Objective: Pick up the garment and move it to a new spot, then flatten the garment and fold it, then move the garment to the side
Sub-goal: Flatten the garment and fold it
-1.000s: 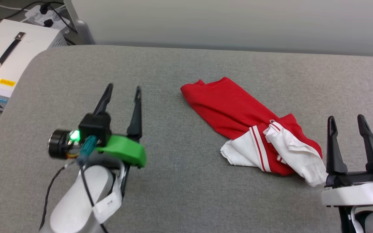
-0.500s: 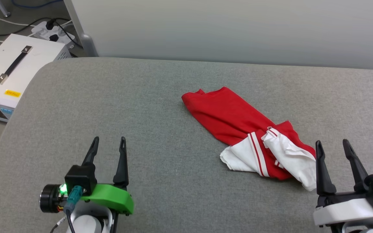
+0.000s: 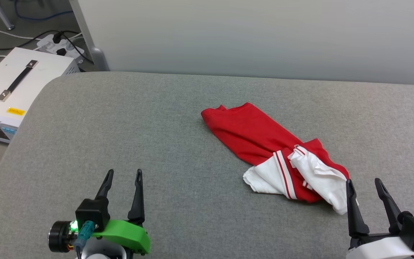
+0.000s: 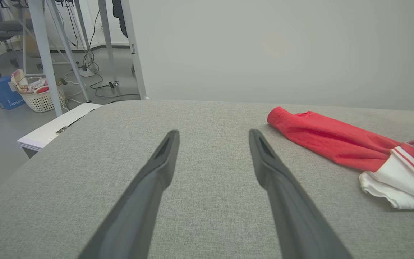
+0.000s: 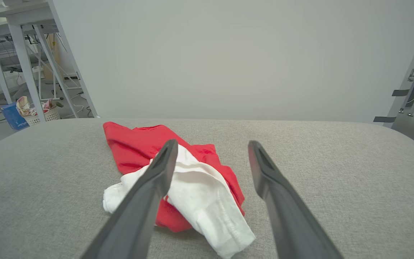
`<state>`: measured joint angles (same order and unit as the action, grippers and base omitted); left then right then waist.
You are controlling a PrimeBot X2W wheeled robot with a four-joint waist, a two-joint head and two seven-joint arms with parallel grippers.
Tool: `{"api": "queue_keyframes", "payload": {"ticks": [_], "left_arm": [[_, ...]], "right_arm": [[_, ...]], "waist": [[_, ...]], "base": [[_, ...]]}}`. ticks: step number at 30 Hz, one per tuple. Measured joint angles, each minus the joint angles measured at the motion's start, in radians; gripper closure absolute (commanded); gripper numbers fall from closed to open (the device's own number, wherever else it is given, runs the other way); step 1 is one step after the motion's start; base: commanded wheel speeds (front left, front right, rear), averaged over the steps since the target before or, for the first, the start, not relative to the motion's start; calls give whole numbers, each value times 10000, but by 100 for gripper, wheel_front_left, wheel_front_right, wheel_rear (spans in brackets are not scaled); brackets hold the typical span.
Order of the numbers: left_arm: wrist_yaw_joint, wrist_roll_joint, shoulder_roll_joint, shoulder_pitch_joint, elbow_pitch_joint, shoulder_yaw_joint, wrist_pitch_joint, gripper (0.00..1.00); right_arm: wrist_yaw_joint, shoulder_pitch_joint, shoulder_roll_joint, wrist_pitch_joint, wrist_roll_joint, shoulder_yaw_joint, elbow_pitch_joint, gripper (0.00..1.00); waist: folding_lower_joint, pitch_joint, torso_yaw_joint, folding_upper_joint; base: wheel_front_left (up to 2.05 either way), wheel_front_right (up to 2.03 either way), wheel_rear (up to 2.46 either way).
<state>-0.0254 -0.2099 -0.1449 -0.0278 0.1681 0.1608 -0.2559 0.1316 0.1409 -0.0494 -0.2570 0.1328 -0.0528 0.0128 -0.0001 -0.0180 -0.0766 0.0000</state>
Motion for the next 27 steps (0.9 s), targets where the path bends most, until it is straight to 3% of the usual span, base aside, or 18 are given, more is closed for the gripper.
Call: {"api": "queue_keyframes", "payload": {"ticks": [14,19,23,27], "left_arm": [[637,543,445,6,351,-577,0,0],[1145,616,355,-910,236,-577,0,0],[1429,581,-17,-2245,418,-42,0,0],[1503,270,-539,-3775,688,1131,470,0]], "right_arm": [[0,6,0,0,-46,13,-58,0],[0,-11,0,0,-69,31,2,0],[0,-75,0,0,-73,105,38,0],[0,-266,-2,0,-73,203,73,0]], "waist": [[0,-40,47,0],[0,-114,104,0],[0,-198,201,0],[0,-360,334,0]], "base": [[0,0,0],[0,0,0],[0,0,0],[0,0,0]]}}
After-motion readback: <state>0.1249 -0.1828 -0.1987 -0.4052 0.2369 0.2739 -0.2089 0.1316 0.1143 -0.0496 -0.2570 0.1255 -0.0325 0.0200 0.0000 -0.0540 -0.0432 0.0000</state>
